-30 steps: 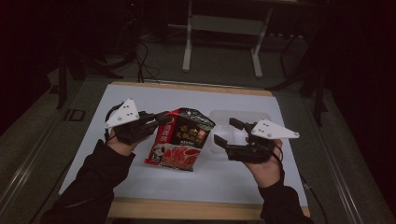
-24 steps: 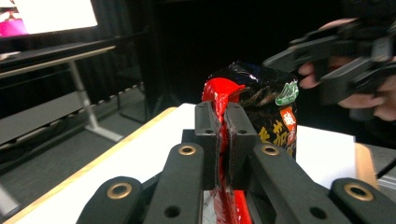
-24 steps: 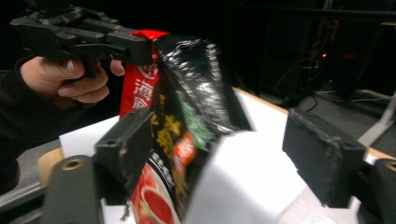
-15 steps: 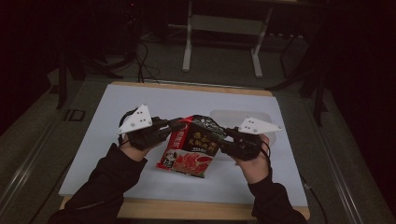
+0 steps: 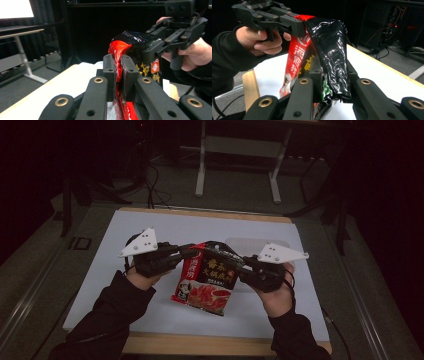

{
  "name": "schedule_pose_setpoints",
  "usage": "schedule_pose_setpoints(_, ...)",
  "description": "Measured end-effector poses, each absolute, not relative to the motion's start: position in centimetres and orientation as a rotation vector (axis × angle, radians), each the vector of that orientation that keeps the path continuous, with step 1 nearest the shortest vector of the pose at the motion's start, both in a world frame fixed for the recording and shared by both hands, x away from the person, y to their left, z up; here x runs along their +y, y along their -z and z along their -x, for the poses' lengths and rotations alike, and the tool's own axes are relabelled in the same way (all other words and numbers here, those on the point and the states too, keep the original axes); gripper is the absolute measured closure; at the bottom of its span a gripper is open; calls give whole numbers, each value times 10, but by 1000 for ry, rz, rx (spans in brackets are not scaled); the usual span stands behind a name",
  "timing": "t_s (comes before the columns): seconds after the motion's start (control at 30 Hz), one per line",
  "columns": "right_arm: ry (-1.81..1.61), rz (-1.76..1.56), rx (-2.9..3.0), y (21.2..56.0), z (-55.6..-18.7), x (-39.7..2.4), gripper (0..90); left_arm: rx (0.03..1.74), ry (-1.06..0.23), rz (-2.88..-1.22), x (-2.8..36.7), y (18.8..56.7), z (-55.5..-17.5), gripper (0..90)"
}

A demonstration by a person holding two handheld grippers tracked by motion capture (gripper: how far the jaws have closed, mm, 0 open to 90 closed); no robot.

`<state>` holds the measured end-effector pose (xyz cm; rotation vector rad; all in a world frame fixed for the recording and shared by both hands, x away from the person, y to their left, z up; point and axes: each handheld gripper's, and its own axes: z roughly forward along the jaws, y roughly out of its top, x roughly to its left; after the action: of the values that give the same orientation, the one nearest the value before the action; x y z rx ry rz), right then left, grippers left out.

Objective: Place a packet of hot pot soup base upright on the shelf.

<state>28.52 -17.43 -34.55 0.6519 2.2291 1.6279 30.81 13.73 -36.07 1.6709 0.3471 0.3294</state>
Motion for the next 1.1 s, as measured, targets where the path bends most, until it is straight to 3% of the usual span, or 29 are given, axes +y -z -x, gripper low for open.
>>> schedule_pose_setpoints(0.07,-1609,-645,2223,341,-283,-175,770,348,-317,-1667,138,360,-310,756)
schedule_pose_setpoints(0.3,-1581,-684,2129,324,-281,-187,769,418,-313,-1662,145,363,-312,353)
schedule_pose_setpoints(0.5,-1557,-742,2027,306,-281,-202,770,454,-284,-1659,151,372,-311,157)
schedule_pose_setpoints(0.6,-1536,-763,1990,299,-283,-208,770,470,-277,-1642,154,379,-310,128)
schedule_pose_setpoints(0.73,-1503,-796,1943,291,-288,-216,771,509,-302,-1672,156,389,-307,22)
schedule_pose_setpoints(1.0,-1423,-888,1803,279,-296,-236,771,555,-320,-1695,164,418,-300,20)
schedule_pose_setpoints(1.1,-1391,-915,1761,278,-301,-244,771,589,-389,-1743,165,429,-295,5)
